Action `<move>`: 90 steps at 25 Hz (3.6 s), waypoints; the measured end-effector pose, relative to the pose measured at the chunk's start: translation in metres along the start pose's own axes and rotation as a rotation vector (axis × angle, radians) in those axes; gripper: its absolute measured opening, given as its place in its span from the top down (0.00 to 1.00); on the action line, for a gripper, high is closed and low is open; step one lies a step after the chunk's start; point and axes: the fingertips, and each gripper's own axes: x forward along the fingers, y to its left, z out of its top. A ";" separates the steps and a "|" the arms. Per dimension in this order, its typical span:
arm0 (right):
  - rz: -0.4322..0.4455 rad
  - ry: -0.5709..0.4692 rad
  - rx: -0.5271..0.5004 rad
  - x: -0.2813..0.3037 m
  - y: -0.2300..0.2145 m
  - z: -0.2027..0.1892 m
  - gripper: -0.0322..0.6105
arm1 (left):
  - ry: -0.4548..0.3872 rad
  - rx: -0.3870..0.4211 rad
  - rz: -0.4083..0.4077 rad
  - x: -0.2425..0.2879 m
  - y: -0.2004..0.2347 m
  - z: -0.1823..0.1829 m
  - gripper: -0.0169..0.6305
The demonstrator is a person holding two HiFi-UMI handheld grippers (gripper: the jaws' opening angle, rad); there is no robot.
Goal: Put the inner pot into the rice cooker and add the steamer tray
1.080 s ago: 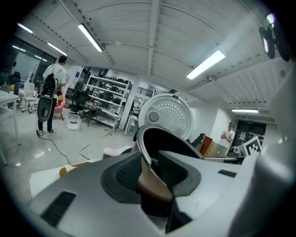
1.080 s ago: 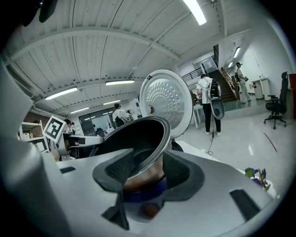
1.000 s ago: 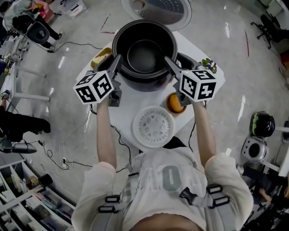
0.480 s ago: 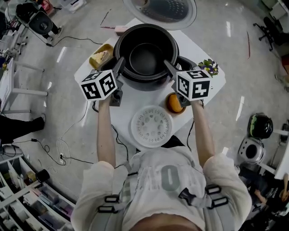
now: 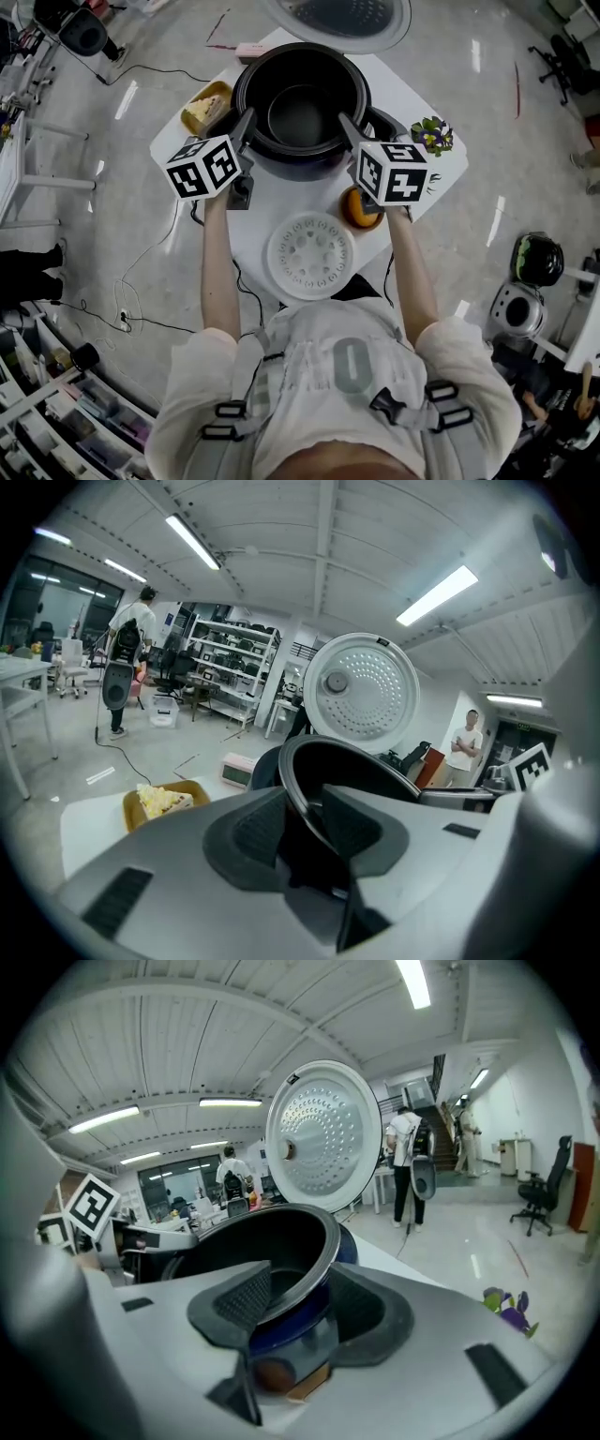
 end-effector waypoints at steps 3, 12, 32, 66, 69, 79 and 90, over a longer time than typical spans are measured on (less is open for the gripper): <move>-0.114 -0.037 -0.080 0.001 -0.004 -0.004 0.67 | -0.008 0.049 0.044 0.003 -0.001 -0.004 0.80; -0.122 -0.028 -0.101 0.002 -0.006 -0.005 0.66 | -0.009 0.059 0.064 0.004 -0.001 -0.005 0.80; 0.002 0.049 -0.186 -0.099 0.030 -0.077 0.64 | 0.042 0.160 0.010 -0.076 -0.035 -0.065 0.80; -0.005 0.457 0.116 -0.157 0.050 -0.317 0.70 | 0.560 0.083 -0.093 -0.132 -0.045 -0.307 0.80; 0.002 0.463 0.112 -0.156 0.052 -0.317 0.72 | 0.557 0.062 -0.097 -0.132 -0.045 -0.309 0.84; 0.040 0.465 0.056 -0.149 0.066 -0.313 0.75 | 0.537 0.055 -0.067 -0.141 -0.033 -0.305 0.86; 0.175 0.364 -0.049 -0.109 0.132 -0.252 0.75 | 0.388 0.038 0.097 -0.189 0.025 -0.244 0.89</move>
